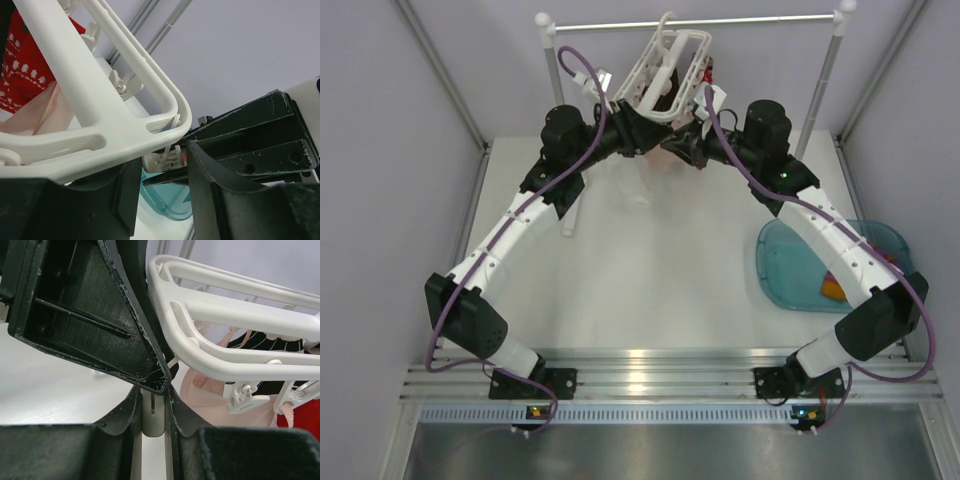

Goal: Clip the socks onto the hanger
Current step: Open the clamp at the hanger.

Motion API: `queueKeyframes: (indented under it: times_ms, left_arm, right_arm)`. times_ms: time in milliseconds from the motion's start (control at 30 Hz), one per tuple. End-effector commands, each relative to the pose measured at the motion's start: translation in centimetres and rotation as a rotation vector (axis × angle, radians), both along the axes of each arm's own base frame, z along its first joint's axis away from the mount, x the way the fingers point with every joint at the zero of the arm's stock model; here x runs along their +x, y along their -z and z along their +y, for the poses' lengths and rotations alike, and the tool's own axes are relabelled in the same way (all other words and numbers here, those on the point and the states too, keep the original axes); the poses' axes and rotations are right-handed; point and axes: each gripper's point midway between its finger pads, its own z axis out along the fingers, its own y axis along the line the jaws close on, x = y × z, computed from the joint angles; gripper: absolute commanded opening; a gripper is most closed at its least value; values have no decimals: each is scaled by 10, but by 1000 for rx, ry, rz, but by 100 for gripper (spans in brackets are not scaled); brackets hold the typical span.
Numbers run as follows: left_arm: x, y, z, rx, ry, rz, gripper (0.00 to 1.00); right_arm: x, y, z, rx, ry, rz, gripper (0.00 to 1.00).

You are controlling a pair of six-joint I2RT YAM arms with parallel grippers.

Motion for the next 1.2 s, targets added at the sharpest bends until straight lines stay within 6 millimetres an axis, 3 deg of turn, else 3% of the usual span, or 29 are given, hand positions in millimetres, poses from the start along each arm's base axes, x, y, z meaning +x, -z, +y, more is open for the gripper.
queueKeyframes:
  times_ms: [0, 233, 367, 500, 533, 567, 600, 700, 967, 1033, 1067, 1167]
  left_arm:
    - [-6, -15, -1, -45, 17, -29, 45]
    - [-7, -21, -2, -88, 21, 0, 43]
    - [-6, -21, -1, -86, 11, -5, 28]
    - [-5, -18, 0, -72, 7, -15, 0]
    - [-5, -17, 0, -66, 8, -17, 0]
    - [-5, -18, 1, -67, 5, -21, 0]
    - [-5, -17, 1, -63, 6, -21, 0]
    - [-3, -18, 4, -62, -4, -29, 0]
    - [-2, -20, 6, -60, -8, -39, 0]
    - [-2, -21, 7, -63, -9, -41, 0]
    - [-1, -21, 6, -61, -8, -41, 0]
    - [-1, -19, 6, -59, -5, -41, 0]
  right_arm:
    - [-6, -32, 10, 60, -26, -72, 0]
    - [-6, -30, 9, 59, -23, -72, 0]
    - [-8, -26, 9, 52, -26, -68, 0]
    - [-7, -24, 8, 42, -21, -66, 0]
    - [-8, -20, 9, 33, -21, -54, 2]
    - [-8, -20, 8, 27, -16, -53, 9]
    - [-7, -20, 5, 23, -6, -50, 27]
    - [-8, -12, -2, -3, 23, -43, 53]
    - [-23, 18, -55, -64, 80, 43, 76]
    - [-22, 33, -80, -79, 107, 110, 82]
    - [-16, 36, -104, -72, 150, 139, 85]
    - [-21, 53, -137, -23, 150, 296, 91]
